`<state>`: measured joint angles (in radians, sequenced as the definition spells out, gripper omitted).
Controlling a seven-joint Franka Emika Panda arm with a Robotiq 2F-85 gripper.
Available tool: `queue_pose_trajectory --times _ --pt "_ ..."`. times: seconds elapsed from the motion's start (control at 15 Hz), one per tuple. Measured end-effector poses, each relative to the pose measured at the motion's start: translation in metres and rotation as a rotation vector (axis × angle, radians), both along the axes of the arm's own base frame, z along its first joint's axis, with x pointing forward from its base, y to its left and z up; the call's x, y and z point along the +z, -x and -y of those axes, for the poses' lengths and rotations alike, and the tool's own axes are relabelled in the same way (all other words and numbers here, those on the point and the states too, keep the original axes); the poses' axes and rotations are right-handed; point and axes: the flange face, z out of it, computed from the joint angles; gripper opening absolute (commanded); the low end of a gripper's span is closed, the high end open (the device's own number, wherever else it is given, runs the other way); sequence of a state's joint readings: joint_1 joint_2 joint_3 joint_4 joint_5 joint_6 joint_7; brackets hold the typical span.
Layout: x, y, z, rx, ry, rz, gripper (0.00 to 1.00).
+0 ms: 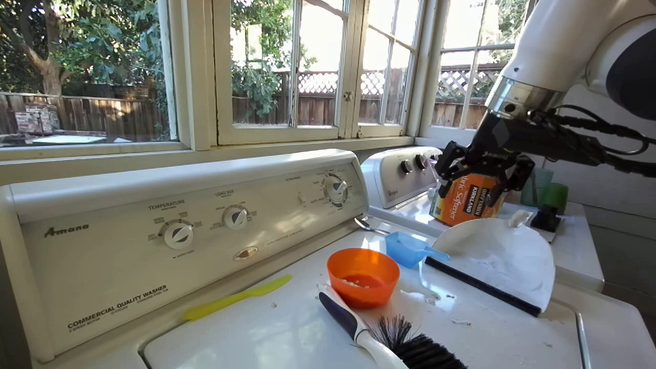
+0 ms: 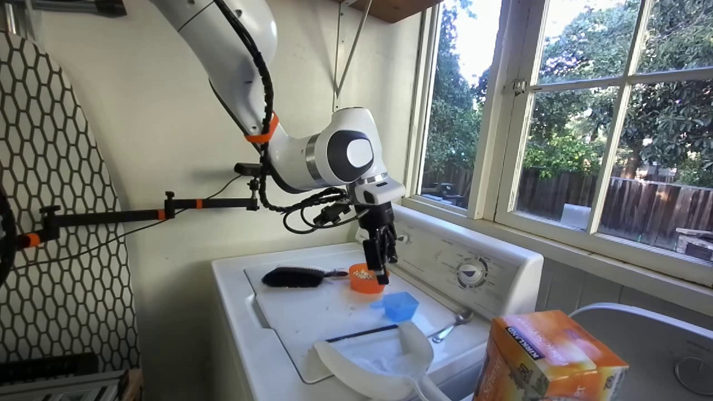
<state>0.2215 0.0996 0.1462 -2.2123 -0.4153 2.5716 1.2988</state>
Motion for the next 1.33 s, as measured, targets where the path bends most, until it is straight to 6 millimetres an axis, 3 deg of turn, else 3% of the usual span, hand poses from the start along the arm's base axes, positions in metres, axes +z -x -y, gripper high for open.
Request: queue_pose_trajectory --times 0.47,0.93,1.33 --pt "0.017 0.006 -0.029 0.357 -0.043 -0.125 1.00" --pt "0.071 0.000 -0.026 0.696 0.058 -0.312 1.00" --pt "0.084 -0.001 -0.027 0.828 0.095 -0.353 1.00"
